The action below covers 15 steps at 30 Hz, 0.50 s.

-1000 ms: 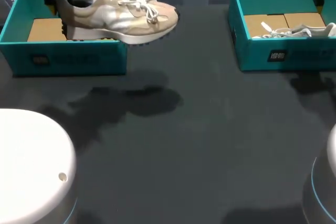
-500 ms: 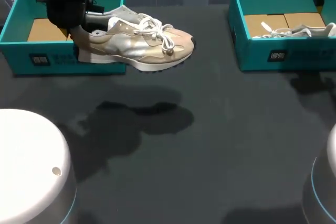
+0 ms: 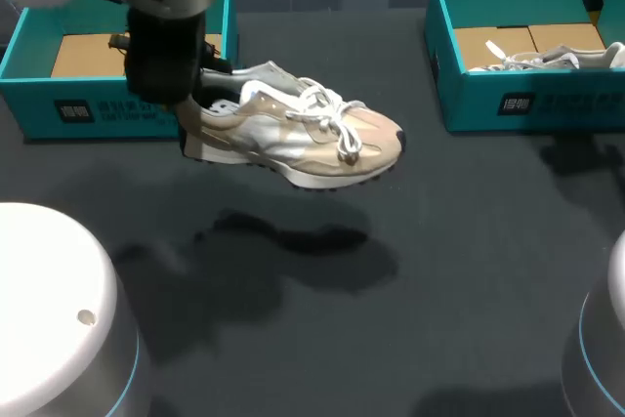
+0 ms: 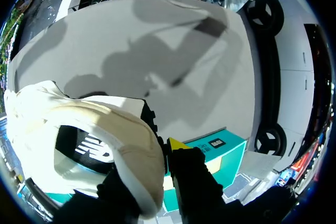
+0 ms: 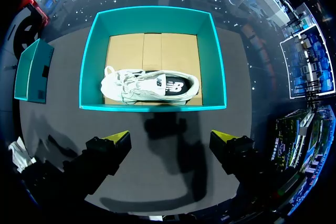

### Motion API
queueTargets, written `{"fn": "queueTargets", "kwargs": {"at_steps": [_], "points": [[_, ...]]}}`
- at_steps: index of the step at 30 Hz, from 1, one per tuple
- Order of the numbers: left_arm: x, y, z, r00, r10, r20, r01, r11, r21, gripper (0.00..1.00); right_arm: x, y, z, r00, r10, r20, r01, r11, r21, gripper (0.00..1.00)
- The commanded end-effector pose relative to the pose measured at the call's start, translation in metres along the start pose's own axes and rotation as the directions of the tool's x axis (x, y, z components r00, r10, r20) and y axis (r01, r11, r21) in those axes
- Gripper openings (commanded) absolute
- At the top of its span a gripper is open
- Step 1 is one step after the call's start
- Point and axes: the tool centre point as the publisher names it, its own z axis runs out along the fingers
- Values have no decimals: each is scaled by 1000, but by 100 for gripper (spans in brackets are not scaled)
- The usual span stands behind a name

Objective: Take the shoe out of the shoebox, open the shoe tongue, remove and reinsert the insole, then place the shoe into the shoebox

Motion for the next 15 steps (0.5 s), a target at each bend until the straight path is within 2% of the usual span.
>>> {"fn": "queueTargets", "kwargs": {"at_steps": [1,6,9,15], "points": [[-42,-5,16,999,-8,-41,8,1000,-1,0,0,0,0,1000,0,-1,0,1000,1,100],[-70,-15,38,997,-29,-67,31,999,31,0,0,0,0,1000,0,-1,0,1000,1,100],[-83,-23,48,997,-30,-66,31,999,14,0,0,0,0,1000,0,-1,0,1000,1,100],[-93,-31,54,999,-46,-20,46,999,23,0,0,0,0,1000,0,-1,0,1000,1,100]]}}
